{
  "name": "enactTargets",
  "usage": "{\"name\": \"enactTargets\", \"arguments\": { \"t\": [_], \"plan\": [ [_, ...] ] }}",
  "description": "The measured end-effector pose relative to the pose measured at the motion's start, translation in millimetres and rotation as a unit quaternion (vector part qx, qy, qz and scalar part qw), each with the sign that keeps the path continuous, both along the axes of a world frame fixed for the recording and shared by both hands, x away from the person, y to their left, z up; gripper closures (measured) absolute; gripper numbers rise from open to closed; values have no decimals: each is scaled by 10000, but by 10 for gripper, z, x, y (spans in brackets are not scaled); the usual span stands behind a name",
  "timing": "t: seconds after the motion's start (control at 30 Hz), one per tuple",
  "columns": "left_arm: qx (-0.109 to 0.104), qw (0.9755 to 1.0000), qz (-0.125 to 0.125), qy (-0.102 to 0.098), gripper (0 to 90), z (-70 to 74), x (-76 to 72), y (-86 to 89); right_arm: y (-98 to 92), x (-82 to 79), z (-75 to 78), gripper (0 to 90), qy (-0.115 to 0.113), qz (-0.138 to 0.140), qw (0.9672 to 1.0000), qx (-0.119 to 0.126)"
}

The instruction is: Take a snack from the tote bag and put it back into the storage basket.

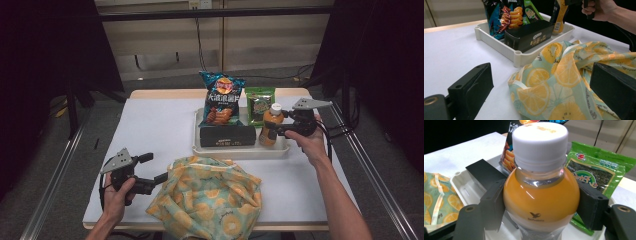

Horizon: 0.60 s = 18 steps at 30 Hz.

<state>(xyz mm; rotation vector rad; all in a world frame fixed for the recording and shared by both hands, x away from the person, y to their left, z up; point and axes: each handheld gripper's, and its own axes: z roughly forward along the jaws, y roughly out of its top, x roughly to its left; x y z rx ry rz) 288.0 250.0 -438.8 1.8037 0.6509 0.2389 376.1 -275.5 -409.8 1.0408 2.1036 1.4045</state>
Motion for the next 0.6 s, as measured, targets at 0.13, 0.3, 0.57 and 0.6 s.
{"name": "enactTargets", "arguments": {
  "t": [0.13, 0.3, 0.57, 0.6],
  "plan": [
    [-33, 10000, -15, -23, 45, 4, -5, 8, 0, -26, 5, 311, 55, -350, 9994, 19],
    [4, 10000, 56, -21, 45, 17, -10, 16, 23, -59, -2, 311, 178, -798, 9966, 16],
    [-50, 9999, 88, -24, 45, 25, -17, 27, 125, -118, 41, 311, 167, -1350, 9907, 60],
    [-73, 10000, 59, -20, 45, 24, -14, 29, 125, -118, 41, 311, 167, -1350, 9907, 60]
  ]
}}
